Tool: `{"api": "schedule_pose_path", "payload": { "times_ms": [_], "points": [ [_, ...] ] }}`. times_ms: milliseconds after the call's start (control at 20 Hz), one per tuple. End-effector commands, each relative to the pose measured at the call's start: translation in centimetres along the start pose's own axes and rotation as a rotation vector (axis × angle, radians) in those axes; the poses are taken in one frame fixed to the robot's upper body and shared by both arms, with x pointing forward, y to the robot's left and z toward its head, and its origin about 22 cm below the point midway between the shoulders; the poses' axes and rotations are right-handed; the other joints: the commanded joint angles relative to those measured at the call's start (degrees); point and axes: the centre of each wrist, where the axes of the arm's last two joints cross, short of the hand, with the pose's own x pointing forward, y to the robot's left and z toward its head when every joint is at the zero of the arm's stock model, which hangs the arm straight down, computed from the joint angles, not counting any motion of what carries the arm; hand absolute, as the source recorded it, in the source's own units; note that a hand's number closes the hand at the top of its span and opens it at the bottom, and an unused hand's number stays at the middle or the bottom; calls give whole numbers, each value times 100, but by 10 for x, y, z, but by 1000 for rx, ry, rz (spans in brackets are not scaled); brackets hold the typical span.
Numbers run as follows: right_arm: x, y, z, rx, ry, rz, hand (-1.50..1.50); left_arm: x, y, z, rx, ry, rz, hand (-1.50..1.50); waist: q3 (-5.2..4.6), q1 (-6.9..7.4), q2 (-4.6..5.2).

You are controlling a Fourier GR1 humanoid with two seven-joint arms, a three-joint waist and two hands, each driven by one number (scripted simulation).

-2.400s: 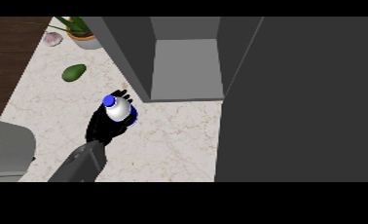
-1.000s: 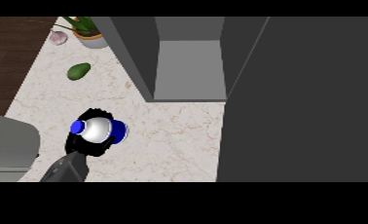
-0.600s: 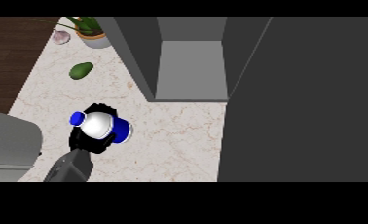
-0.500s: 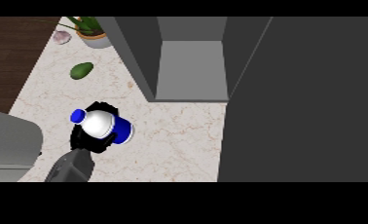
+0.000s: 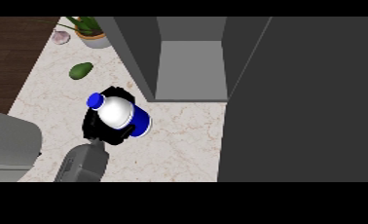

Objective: Pick up the bottled water, place it into the cabinet and close the cabinet

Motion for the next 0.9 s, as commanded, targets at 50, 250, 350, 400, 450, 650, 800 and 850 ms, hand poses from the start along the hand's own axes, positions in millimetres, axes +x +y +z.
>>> {"api": "schedule_pose_path", "payload": {
  "times_ms": [50,250,350,400,450,650,800,850],
  "points": [
    [11,6,-13,18,-15,-20,-150,10,-56,-25,-24,-33,-47,150,-5,-42,16],
    [-3,5,-1,-11,12,-13,-150,23,-82,-40,-26,-31,-99,150,-5,-61,18],
    [-5,3,-21,14,4,-13,-150,16,-81,-49,-13,-10,-107,150,-6,-55,29],
    [-15,18,-16,33,8,-2,-150,28,-104,-62,-24,-36,-134,150,-6,-86,25],
    [-10,10,-4,1,10,-30,-150,35,-110,-62,-13,-39,-121,150,-4,-99,17],
    [-4,8,-16,26,-6,-15,-150,35,-133,-75,-14,-86,-235,150,-2,-193,38],
    [-14,12,-17,42,5,-33,-150,44,-138,-90,15,-117,-296,150,2,-285,62],
    [-13,15,-16,46,10,-19,-150,48,-139,-87,13,-107,-311,150,1,-239,39]
  ]
}}
